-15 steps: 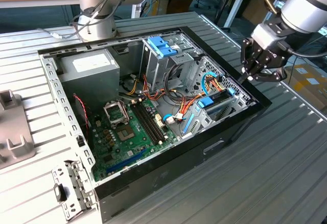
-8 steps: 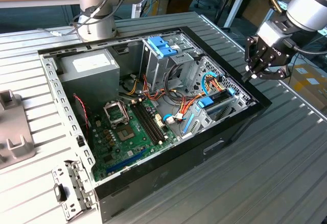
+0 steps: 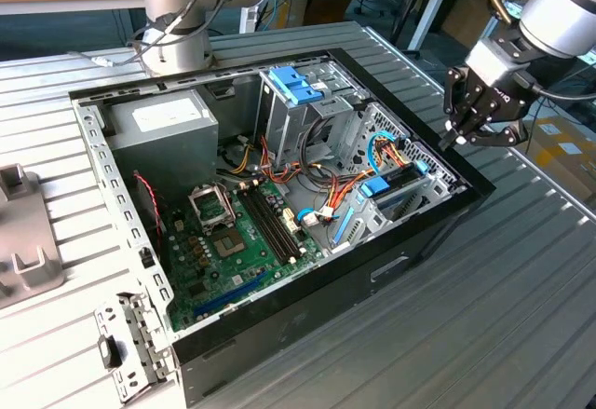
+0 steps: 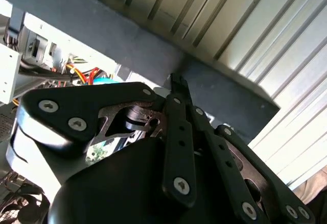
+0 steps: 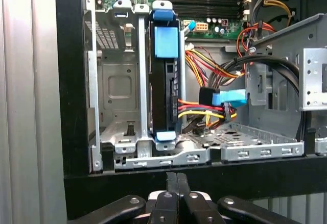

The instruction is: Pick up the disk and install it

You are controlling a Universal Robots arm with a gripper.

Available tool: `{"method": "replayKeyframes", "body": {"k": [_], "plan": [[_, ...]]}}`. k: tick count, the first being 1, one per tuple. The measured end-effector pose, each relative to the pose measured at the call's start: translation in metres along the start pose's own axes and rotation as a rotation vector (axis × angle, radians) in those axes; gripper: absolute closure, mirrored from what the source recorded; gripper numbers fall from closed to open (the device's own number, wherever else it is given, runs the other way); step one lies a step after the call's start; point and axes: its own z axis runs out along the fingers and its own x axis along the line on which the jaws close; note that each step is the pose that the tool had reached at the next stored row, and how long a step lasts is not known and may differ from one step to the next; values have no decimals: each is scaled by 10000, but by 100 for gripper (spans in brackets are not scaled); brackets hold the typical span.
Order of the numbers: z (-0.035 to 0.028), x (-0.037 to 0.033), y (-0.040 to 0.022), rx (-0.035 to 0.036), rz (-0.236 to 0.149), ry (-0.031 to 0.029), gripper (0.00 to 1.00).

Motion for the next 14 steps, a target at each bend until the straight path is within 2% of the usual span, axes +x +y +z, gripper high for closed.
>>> {"method": "replayKeyframes", "body": {"k": [5, 14], "plan": [[-4, 3, 148, 29, -2, -12, 89], [-4, 3, 151, 29, -2, -11, 89]]}}
